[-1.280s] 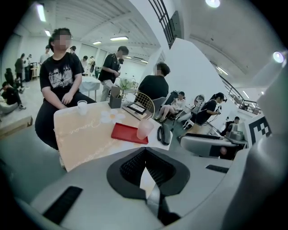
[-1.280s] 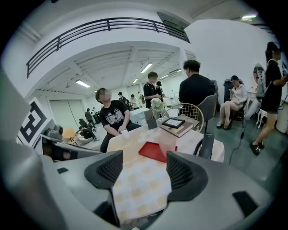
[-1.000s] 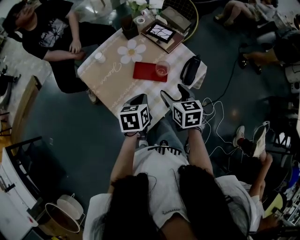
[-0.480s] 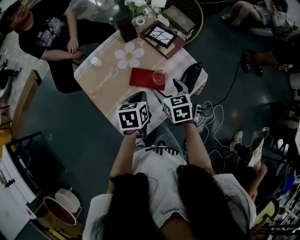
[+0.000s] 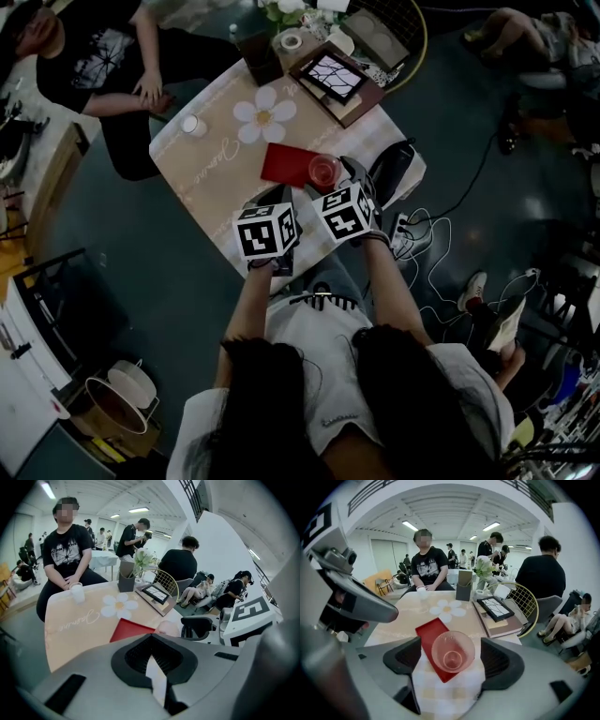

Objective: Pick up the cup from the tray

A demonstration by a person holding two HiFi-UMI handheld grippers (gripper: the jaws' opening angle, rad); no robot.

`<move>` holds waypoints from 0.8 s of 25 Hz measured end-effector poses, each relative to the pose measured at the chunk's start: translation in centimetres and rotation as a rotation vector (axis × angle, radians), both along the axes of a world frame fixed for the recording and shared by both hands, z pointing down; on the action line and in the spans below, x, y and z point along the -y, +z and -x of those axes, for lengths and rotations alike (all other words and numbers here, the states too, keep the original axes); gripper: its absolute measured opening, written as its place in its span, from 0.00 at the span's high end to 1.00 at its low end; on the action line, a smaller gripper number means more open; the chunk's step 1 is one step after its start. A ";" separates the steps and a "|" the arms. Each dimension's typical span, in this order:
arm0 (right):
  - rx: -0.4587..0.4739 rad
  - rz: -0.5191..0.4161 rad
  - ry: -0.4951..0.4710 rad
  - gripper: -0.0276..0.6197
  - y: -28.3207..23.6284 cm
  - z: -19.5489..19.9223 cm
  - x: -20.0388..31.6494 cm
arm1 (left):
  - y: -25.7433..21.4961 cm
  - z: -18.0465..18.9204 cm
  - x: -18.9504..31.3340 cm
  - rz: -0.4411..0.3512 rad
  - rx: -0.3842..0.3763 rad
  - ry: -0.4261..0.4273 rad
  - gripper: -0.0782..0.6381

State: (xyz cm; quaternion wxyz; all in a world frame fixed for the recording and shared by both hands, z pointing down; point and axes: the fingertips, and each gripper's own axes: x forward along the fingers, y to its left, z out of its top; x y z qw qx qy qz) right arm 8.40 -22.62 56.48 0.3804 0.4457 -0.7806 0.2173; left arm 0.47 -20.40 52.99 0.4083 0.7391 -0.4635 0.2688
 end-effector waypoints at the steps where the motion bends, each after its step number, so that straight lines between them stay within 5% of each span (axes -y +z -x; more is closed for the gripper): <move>1: 0.002 0.012 0.000 0.37 0.4 0.0 0.3 | 0.3 0.0 0.3 0.007 0.002 -0.007 0.89; 20: 0.130 0.170 -0.001 0.38 3.4 1.0 2.0 | 2.4 0.0 1.6 0.073 0.013 -0.087 0.89</move>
